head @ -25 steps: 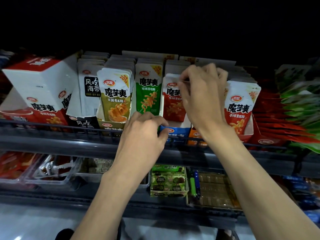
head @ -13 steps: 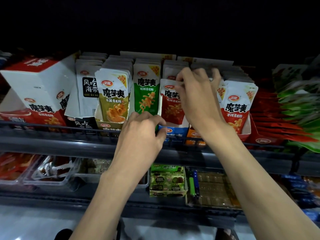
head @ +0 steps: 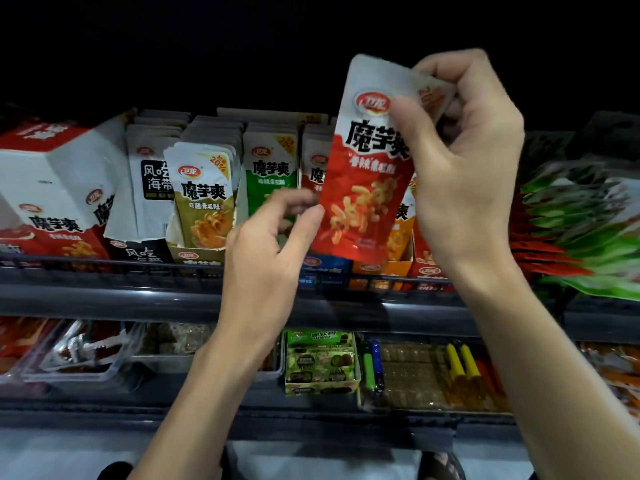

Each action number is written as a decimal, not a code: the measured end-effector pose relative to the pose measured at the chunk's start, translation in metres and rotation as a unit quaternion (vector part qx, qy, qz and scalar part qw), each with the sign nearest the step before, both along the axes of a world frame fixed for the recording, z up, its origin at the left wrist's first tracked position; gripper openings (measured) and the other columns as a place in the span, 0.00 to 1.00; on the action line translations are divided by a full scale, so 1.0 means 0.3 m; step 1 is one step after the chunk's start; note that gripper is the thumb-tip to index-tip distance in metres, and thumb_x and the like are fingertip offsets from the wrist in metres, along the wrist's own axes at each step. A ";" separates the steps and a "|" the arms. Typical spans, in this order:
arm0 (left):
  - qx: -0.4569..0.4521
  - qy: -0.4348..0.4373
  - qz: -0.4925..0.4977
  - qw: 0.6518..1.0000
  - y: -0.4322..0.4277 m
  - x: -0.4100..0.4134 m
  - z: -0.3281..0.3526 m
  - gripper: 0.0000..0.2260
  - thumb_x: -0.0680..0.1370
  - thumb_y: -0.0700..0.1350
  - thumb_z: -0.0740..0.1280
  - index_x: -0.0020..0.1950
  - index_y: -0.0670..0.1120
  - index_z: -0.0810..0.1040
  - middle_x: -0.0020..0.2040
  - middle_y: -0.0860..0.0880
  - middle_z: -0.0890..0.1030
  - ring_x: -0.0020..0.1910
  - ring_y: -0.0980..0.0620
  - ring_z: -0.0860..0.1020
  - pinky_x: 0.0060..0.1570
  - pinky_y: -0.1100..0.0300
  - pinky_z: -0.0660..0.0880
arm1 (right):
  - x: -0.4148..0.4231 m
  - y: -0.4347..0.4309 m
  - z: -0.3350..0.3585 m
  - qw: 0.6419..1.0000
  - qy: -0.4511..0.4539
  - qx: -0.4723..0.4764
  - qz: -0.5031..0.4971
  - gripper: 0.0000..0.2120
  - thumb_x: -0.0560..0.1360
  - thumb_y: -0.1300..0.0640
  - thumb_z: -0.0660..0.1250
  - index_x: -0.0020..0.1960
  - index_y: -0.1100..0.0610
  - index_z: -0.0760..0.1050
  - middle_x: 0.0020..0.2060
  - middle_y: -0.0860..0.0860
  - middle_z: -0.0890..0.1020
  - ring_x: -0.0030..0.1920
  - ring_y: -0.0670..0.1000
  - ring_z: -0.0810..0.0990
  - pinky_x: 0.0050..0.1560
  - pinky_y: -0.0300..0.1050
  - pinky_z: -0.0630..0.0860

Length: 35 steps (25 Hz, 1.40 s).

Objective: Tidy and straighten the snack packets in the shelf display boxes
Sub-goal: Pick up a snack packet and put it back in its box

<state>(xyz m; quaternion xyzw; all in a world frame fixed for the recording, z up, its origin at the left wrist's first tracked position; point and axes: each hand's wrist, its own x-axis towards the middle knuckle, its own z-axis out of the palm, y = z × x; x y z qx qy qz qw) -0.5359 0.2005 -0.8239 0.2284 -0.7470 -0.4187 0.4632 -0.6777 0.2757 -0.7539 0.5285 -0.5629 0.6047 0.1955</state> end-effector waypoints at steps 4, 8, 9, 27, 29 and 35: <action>0.001 0.009 -0.092 0.996 0.055 -0.022 0.014 0.09 0.80 0.42 0.64 0.41 0.49 0.79 0.30 0.61 0.76 0.32 0.61 0.75 0.33 0.72 0.68 | -0.022 0.037 -0.005 0.993 -0.110 0.018 0.046 0.07 0.80 0.60 0.67 0.55 0.60 0.72 0.45 0.53 0.83 0.45 0.47 0.84 0.40 0.43 0.79; 0.011 0.024 -0.112 0.993 0.074 -0.057 0.006 0.09 0.81 0.42 0.64 0.41 0.49 0.78 0.30 0.59 0.76 0.31 0.60 0.73 0.32 0.70 0.68 | -0.050 0.081 -0.011 0.978 -0.198 0.054 0.044 0.12 0.79 0.59 0.69 0.58 0.63 0.73 0.48 0.53 0.85 0.48 0.47 0.86 0.43 0.44 0.82; 0.012 0.026 -0.111 0.993 0.077 -0.065 0.001 0.08 0.81 0.43 0.64 0.42 0.49 0.78 0.31 0.58 0.77 0.31 0.60 0.73 0.31 0.68 0.68 | -0.060 0.088 -0.015 0.975 -0.207 0.078 0.019 0.14 0.78 0.56 0.70 0.59 0.62 0.74 0.48 0.51 0.85 0.48 0.46 0.85 0.44 0.46 0.83; -0.300 -0.222 -0.016 0.928 0.109 -0.216 -0.121 0.13 0.77 0.48 0.69 0.61 0.50 0.78 0.57 0.54 0.78 0.55 0.51 0.72 0.52 0.54 0.71 | -0.228 0.199 -0.076 0.991 -0.131 -0.020 -0.035 0.14 0.79 0.60 0.68 0.59 0.60 0.66 0.52 0.58 0.79 0.51 0.53 0.80 0.49 0.48 0.78; -0.321 -0.243 -0.013 0.915 0.109 -0.233 -0.138 0.13 0.78 0.49 0.68 0.62 0.50 0.79 0.58 0.53 0.78 0.55 0.49 0.71 0.53 0.51 0.71 | -0.243 0.197 -0.104 0.992 -0.112 0.021 -0.060 0.13 0.79 0.57 0.68 0.60 0.59 0.68 0.54 0.55 0.79 0.53 0.53 0.80 0.52 0.57 0.78; -0.327 -0.256 -0.005 0.910 0.110 -0.258 -0.155 0.14 0.77 0.49 0.70 0.62 0.51 0.80 0.54 0.53 0.80 0.54 0.50 0.69 0.50 0.52 0.69 | -0.258 0.184 -0.178 0.956 -0.052 0.248 -0.150 0.13 0.79 0.57 0.68 0.62 0.54 0.72 0.50 0.47 0.77 0.52 0.48 0.77 0.48 0.46 0.75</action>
